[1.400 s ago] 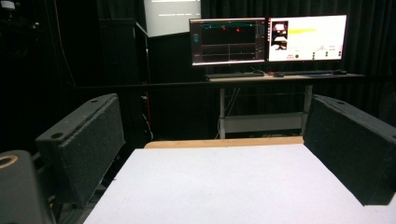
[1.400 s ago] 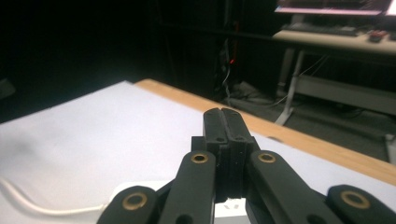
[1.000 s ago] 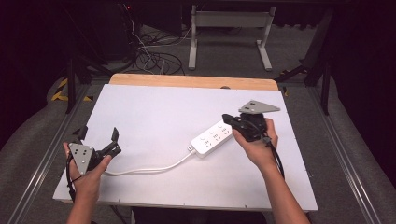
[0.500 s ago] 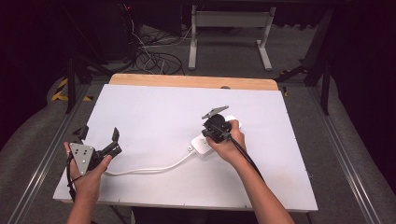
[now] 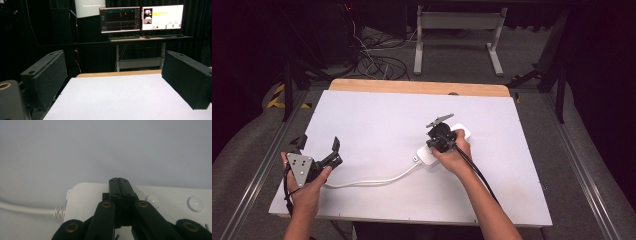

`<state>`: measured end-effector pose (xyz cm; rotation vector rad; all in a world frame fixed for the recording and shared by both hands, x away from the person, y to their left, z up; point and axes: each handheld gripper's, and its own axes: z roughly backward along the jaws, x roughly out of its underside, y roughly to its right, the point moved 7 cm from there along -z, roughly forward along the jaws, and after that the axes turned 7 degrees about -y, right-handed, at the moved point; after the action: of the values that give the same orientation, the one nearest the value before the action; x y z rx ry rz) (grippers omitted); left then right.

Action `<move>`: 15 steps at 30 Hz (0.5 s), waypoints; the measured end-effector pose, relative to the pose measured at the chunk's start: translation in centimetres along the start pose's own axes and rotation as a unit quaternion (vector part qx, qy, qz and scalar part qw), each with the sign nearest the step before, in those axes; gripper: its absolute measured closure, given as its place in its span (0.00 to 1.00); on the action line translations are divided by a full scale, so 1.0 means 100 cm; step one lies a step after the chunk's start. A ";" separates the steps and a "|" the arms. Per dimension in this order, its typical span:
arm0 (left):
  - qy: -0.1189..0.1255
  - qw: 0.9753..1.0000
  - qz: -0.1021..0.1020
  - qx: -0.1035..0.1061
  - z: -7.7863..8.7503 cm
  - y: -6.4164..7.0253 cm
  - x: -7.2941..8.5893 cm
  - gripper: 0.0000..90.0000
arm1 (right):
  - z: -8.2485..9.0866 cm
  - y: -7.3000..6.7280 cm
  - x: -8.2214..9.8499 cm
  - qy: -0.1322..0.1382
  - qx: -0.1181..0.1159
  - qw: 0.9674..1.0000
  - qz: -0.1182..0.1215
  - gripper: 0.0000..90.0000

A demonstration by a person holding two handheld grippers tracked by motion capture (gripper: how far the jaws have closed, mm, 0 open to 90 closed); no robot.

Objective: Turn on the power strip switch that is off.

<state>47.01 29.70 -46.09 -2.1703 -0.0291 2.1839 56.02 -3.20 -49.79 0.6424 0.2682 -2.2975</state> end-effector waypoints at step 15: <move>-0.001 1.000 0.005 0.000 0.001 0.000 0.000 0.08 | -0.002 -0.003 0.001 -0.006 0.024 1.000 0.013 1.00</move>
<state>46.95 29.68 -46.11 -2.1734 -0.0178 2.1923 55.81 -2.92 -49.99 0.6516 0.1978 -2.2874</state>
